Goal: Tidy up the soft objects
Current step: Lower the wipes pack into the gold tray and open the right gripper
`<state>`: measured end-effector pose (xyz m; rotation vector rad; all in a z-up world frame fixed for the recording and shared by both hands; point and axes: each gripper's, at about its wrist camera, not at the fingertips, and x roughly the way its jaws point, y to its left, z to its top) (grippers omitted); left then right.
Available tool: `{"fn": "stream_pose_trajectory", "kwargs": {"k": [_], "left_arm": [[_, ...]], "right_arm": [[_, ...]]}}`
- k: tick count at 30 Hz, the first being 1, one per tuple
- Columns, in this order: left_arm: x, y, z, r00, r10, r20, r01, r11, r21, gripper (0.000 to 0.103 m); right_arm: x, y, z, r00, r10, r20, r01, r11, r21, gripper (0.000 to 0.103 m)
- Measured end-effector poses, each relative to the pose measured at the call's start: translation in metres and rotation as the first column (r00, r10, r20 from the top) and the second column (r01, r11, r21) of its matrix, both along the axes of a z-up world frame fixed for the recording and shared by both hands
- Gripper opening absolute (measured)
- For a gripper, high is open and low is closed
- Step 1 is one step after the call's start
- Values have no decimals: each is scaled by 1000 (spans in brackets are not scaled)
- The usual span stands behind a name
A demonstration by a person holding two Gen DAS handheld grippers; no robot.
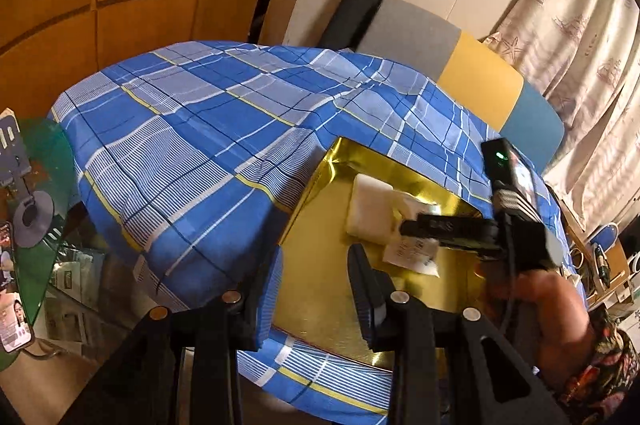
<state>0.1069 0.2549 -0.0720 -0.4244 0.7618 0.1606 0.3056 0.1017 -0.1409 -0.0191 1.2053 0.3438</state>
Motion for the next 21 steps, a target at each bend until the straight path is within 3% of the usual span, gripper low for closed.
{"fn": "stream_pose_trajectory", "kwargs": {"k": [4,6,8,21], "left_arm": [[-1,0,-5,1000,2,-13,-2,1000,-7,33],[-1,-2,-7,1000,-2,-19,1,1000,-8,33],[0,-5,-10,999,-13,-29,13,1000,-7,33],[0,-36,-14,995,-95,-28,94,995,-21,33]], "right_arm": [[9,15,4,998,-6,66,2,998,68,65],[8,16,10,996,-9,93,3,998,60,79],[2,12,19,993,-4,120,-4,998,69,84],[-70,-29,85,956,49,289,-81,991,102,84]]}}
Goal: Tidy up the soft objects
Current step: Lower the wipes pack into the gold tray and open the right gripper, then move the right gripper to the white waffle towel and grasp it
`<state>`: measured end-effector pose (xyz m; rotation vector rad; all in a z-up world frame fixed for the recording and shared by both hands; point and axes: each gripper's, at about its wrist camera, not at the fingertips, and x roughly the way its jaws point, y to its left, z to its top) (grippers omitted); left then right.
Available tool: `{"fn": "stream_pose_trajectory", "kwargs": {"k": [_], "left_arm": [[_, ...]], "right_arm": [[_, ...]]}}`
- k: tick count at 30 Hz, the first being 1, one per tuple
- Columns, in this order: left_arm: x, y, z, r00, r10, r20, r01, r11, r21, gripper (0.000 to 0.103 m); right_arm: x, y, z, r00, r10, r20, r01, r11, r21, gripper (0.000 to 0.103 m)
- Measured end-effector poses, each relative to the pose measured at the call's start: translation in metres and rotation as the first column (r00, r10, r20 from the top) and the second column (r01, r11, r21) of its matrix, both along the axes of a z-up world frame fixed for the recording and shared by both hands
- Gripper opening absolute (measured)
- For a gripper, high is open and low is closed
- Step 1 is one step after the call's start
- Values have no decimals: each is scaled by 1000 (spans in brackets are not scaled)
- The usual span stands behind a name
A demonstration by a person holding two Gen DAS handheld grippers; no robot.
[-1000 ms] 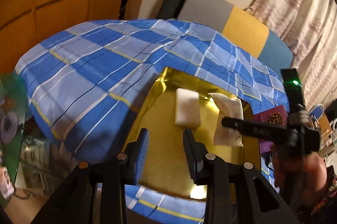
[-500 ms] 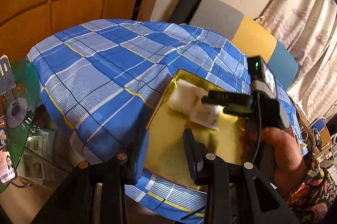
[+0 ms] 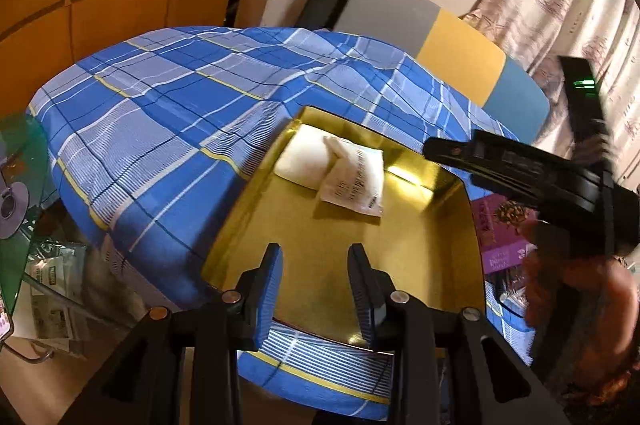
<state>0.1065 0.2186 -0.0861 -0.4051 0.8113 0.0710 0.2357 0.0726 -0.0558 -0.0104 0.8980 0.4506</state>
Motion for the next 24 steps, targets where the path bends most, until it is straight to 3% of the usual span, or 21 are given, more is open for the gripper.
{"fn": "stream_pose_trajectory", "kwargs": {"k": [6,11,17,24], "left_arm": [[-4,-30,6,995,-90,39,90,996,-8,33],[-9,-64,13,980,-182,79,181,983,20,37],[-15,-104,12,961,-266,75,264,964,27,37],[-18,-152,6,927,-371,50,370,929,14,41]], "right_arm": [[-52,-48,33,991,-5,136,5,1000,4,85],[-84,-112,48,970,-112,217,114,993,4,86],[-98,-183,49,948,-243,204,246,969,7,86],[-114,-260,29,910,-387,148,388,921,24,86]]}}
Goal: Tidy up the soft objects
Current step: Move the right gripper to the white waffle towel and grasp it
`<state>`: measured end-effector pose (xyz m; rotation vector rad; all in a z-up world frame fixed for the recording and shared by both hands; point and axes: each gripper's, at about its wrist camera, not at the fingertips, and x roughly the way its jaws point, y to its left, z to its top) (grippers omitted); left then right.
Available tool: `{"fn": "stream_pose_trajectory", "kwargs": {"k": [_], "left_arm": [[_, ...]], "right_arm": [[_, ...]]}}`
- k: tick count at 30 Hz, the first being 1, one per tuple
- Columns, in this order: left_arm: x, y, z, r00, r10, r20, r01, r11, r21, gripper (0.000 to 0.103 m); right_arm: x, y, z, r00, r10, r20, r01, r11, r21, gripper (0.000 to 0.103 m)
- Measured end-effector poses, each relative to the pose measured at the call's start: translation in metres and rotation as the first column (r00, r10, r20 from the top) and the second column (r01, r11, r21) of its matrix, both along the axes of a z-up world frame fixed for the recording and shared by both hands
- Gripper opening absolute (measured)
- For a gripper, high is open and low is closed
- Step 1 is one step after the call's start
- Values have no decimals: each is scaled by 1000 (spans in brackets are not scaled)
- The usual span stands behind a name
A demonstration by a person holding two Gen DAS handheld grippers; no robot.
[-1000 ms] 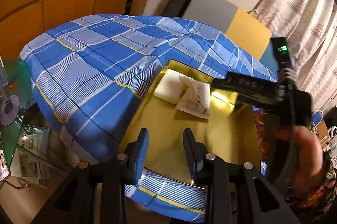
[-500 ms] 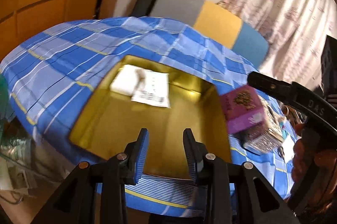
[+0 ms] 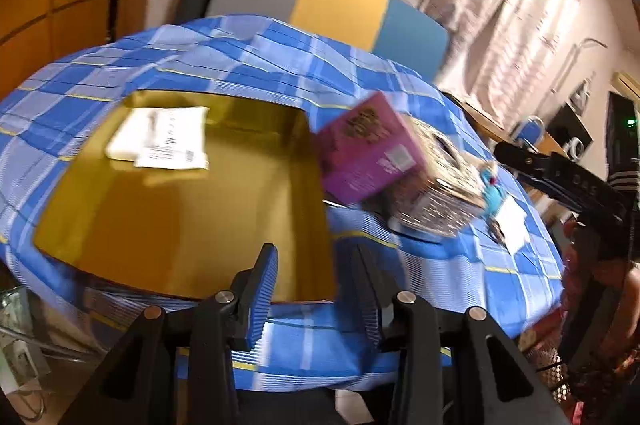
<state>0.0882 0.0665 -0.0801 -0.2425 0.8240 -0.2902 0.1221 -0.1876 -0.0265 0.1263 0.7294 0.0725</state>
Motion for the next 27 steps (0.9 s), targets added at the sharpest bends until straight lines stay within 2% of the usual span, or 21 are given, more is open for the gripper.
{"fn": "stream_pose_trajectory", "kwargs": {"k": [5,10,17,22,24,27], "left_arm": [[-4,-42,-1,995,-100,-5,100,995,16,41],[-9,-77,-3,984,-179,-4,179,983,48,41],[-13,-120,-8,960,-277,-29,279,958,74,41],[-12,-138,-10,951,-305,-41,307,948,88,41],[-13,-145,-11,949,-313,-48,316,944,93,41],[-14,-155,-11,943,-327,-55,331,938,103,41]], "right_arm": [[-9,-52,-29,992,-97,-79,96,995,-15,86],[-20,-116,-58,967,-198,-158,193,980,-46,86],[-24,-205,-73,933,-330,-142,314,942,-121,90],[0,-258,-75,907,-407,-109,386,906,-176,100],[16,-272,-79,905,-406,-129,381,906,-183,103],[42,-291,-91,884,-430,-185,403,900,-168,103]]}}
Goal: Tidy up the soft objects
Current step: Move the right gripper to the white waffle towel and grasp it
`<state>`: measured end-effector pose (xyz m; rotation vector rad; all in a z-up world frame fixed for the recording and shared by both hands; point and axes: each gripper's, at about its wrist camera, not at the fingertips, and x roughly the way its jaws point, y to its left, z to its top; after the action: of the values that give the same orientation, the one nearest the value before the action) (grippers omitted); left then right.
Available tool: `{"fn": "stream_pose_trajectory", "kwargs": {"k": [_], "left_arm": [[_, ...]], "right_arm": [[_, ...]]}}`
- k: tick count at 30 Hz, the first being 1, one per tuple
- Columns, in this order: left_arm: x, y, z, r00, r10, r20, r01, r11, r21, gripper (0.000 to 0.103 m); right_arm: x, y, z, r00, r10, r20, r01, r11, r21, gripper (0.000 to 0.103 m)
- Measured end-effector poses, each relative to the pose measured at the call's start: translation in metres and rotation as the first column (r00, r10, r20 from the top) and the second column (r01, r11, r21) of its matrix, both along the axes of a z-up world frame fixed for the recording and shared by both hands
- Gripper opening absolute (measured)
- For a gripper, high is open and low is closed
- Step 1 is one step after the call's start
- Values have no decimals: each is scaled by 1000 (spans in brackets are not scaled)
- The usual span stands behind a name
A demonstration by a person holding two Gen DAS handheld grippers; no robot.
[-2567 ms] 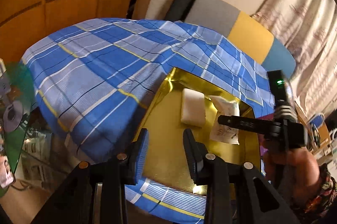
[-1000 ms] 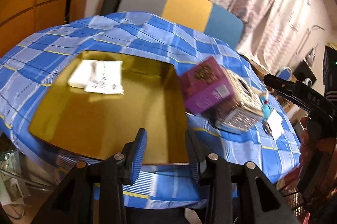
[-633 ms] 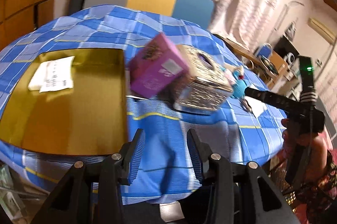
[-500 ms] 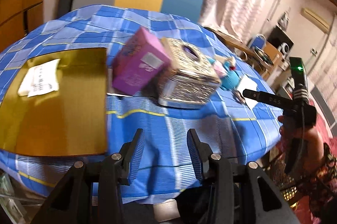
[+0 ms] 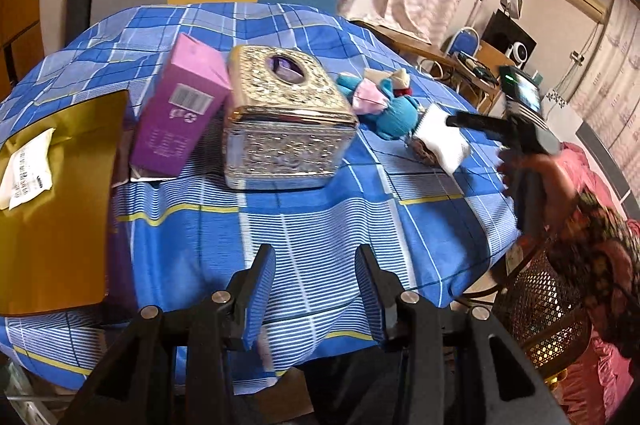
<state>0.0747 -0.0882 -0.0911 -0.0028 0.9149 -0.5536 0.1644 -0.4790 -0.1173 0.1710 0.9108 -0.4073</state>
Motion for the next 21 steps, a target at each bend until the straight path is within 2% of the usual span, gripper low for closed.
{"fn": "stream_pose_trajectory", "kwargs": {"k": [3,7,13,16,18,19,21], "left_arm": [[-1,-8,0,1000,-11,0,11,1000,21,41],[2,-15,-2,1000,-10,-11,10,999,35,41],[8,-27,-4,1000,-17,-23,18,999,36,41],[9,-36,-3,999,-38,-19,39,999,38,41],[8,-44,-2,998,-55,-8,56,997,48,41],[7,-48,-2,998,-62,-6,63,997,52,41],[7,-56,-2,996,-83,-5,84,995,52,41]], "right_arm": [[20,-12,-15,1000,-10,-29,11,999,53,103],[37,-13,-30,998,1,-67,2,999,52,102],[40,-11,-38,996,40,-85,-35,998,61,84],[35,-12,-37,995,53,-80,-47,995,84,70],[30,-12,-36,994,75,-83,-66,993,97,51],[28,-11,-34,993,86,-83,-78,992,101,46],[21,-12,-32,990,107,-90,-97,989,108,21]]}}
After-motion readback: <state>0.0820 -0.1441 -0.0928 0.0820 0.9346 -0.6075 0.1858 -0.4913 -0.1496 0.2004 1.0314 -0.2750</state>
